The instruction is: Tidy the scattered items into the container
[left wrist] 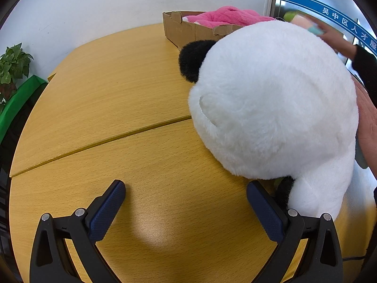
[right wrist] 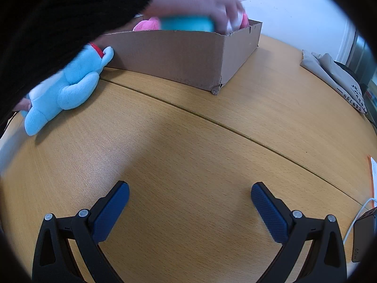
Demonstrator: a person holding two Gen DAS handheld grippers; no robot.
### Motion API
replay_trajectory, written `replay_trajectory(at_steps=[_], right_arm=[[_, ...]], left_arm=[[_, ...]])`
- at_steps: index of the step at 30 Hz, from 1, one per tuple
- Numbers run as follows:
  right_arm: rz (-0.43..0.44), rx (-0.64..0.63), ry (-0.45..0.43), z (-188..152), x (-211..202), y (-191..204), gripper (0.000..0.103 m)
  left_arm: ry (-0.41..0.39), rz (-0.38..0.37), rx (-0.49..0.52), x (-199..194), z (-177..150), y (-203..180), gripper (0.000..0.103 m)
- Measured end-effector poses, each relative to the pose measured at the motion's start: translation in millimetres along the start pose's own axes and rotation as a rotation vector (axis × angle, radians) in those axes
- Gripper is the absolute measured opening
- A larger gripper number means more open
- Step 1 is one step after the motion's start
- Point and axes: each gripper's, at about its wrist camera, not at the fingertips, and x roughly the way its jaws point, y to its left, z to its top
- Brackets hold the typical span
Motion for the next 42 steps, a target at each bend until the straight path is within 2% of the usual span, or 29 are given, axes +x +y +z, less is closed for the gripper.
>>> replay_trajectory(at_steps=[12,42], right_arm=[[-0.001,-0.001,0.0,-2,0,1,0.103],[0.0,-0.002,-0.001,-3,-1,1,0.103]], left_arm=[[0.0,-0.001,0.0,4,4,2,0.103],[0.0,-0.001,-0.001,-5,-13,-11,0.103]])
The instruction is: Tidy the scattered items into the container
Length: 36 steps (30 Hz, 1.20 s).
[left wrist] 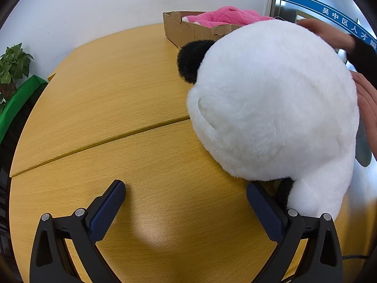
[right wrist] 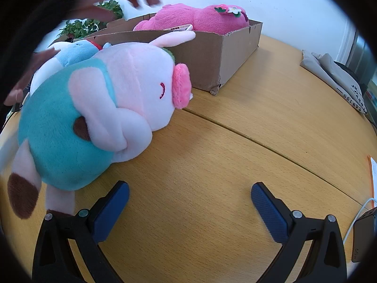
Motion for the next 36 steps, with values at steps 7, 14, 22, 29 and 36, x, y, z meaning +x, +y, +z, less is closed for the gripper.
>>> replay_trajectory(at_steps=[7,14,22,29,36], right_arm=[[0.0,0.0,0.0,-1,-1,1,0.103],[0.0,0.0,0.0,-2,-1,1,0.103],[0.001,0.0,0.0,-1,-1,1,0.103],[0.001,0.0,0.0,-1,-1,0,0.103],[0.001,0.0,0.001,-1,-1,0,0.103]], left_arm=[[0.0,0.0,0.0,-3,-6,-4,0.103],[0.0,0.0,0.0,-5,-10,-10,0.103],[0.001,0.0,0.0,-8,-13,-16,0.103],[0.0,0.0,0.0,-12,-19,-20,0.103],[0.0,0.0,0.0,-17,-26,-27,0.103]])
